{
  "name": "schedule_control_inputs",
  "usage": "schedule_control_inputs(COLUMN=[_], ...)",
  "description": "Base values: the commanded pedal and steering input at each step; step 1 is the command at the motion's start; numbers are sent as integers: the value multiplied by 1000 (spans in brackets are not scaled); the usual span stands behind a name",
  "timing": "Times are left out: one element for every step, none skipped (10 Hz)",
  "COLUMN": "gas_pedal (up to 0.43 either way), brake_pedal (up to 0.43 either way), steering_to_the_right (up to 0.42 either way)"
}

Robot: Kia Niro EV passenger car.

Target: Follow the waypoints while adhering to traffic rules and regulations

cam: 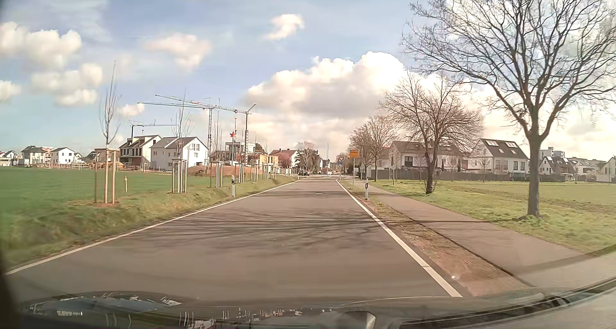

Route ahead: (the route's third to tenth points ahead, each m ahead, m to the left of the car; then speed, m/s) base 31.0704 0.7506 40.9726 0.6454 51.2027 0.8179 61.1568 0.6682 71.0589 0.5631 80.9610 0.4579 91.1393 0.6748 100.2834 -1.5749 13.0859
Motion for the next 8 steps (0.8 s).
schedule_control_inputs(gas_pedal=[20,0,0,0,0,0,0,0], brake_pedal=[0,0,0,0,0,0,0,0], steering_to_the_right=[-2,-2,-2,-2,-2,-2,0,0])
